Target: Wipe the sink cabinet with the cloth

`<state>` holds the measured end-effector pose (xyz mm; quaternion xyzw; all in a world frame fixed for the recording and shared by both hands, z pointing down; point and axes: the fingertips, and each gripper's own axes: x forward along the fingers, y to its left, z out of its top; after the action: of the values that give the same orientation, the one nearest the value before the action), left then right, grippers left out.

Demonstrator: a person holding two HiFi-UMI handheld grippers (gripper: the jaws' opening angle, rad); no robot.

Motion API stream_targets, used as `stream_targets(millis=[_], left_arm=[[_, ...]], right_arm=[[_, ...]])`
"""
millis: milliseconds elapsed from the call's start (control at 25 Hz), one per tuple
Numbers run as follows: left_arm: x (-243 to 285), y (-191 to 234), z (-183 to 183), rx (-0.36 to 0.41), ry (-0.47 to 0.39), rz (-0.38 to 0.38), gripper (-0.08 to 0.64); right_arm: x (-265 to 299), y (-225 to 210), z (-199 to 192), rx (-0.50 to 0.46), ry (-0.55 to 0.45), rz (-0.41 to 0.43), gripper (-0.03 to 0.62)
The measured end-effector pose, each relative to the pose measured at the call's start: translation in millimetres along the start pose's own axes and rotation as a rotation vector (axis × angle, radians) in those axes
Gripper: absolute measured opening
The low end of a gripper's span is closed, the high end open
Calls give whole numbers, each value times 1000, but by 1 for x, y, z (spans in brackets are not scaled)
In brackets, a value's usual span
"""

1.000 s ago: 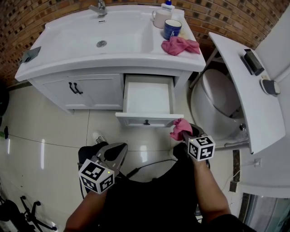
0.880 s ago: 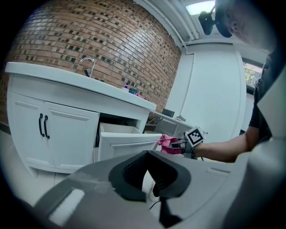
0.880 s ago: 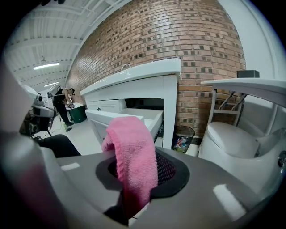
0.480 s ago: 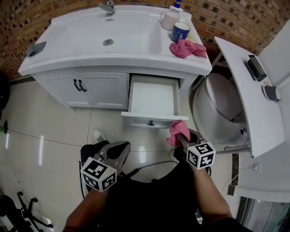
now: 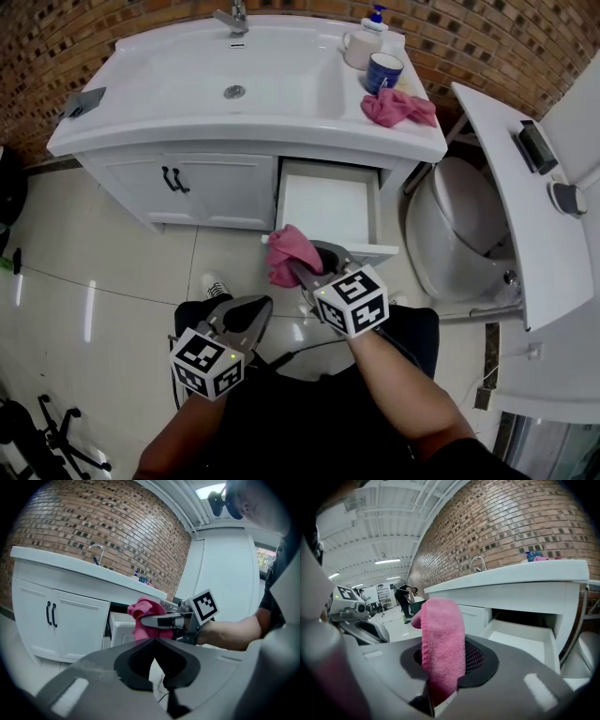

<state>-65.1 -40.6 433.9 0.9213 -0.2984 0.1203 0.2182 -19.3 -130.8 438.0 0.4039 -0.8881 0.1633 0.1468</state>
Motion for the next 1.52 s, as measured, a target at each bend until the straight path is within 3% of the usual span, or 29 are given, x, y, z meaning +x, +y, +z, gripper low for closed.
stream_targets(millis=[200,520,1040,1520], left_arm=[[1,0,0,1,4,-3,5],[7,-3,0,2,7,-12,5],[23,-23,-1,24,25,-53,5],[25,-24,-3,27,37,-48,5]], right_arm=[[23,-1,-7,15,41,-15,95],[3,-28,-19,36,73,-75,95],[-49,-70,-36,82,66,-169,95],[-121,-129,-57,139,53,-312,95]])
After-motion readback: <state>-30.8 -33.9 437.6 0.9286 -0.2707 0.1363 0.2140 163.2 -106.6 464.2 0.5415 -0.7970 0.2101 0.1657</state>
